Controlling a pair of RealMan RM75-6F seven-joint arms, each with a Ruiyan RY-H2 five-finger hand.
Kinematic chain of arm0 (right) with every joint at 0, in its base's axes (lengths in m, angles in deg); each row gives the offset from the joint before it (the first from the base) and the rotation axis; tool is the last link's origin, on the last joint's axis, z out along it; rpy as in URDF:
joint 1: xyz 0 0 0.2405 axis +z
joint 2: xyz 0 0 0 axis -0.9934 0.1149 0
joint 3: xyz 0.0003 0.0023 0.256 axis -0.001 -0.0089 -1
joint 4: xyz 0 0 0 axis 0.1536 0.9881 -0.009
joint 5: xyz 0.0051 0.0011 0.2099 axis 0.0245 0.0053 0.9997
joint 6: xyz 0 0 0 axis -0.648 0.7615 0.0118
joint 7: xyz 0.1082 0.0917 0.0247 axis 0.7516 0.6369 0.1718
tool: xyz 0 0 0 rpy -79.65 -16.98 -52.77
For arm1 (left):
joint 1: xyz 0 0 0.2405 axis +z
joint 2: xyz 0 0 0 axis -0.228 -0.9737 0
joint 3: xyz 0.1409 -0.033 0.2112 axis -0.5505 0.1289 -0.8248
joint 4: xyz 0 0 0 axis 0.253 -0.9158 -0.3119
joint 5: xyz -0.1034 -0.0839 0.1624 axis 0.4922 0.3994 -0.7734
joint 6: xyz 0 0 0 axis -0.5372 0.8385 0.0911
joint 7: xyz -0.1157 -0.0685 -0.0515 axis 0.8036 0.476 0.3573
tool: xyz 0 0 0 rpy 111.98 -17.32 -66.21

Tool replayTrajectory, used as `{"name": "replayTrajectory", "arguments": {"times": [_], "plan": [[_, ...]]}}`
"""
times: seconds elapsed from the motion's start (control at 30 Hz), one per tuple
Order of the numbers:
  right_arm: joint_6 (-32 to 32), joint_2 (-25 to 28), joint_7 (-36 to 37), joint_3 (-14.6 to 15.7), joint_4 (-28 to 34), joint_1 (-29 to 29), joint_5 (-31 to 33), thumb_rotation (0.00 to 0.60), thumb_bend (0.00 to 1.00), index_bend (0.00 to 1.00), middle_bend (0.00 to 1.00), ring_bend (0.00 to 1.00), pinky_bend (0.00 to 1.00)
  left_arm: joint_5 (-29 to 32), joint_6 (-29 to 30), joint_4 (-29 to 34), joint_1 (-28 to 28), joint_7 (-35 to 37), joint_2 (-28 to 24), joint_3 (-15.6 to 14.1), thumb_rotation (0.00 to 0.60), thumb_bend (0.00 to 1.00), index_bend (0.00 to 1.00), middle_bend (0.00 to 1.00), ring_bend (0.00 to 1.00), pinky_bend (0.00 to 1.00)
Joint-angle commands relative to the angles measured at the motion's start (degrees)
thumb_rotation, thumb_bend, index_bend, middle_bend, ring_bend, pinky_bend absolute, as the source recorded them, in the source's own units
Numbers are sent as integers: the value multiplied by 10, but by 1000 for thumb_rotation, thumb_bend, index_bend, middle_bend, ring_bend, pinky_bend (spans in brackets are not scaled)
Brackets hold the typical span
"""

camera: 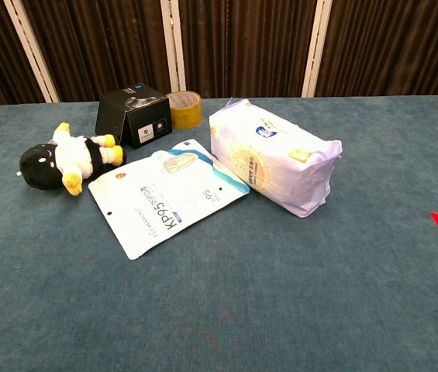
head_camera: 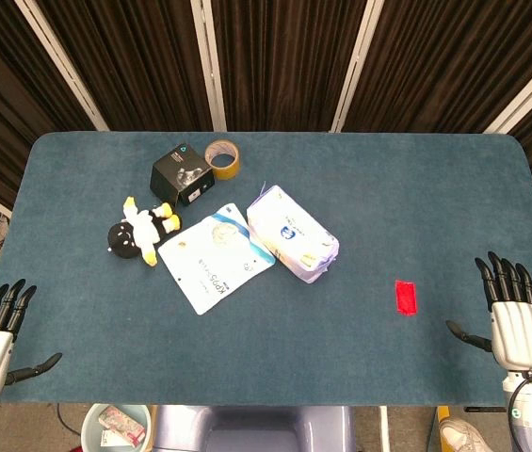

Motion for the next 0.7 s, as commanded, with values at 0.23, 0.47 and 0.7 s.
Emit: {"name": "replayTrajectory", "arguments": {"times": [0.23, 0.47, 0.7], "plan": [[10, -2, -16, 0, 2, 0, 12, 600, 84, 148, 0, 0, 0, -45, 32, -43, -1, 33, 17, 2, 397, 0, 0, 0, 0, 0], [16, -39, -29, 6, -30, -5, 32, 600, 84, 469, 0, 0, 0, -72, 63, -69, -1, 56, 29, 10, 400, 0, 0, 0, 0, 0], [32, -98, -8, 14, -113, 7, 22, 600, 129, 561, 58, 0, 0, -56, 39, -73, -9, 64, 30, 15, 399, 0, 0, 0, 0, 0]]}}
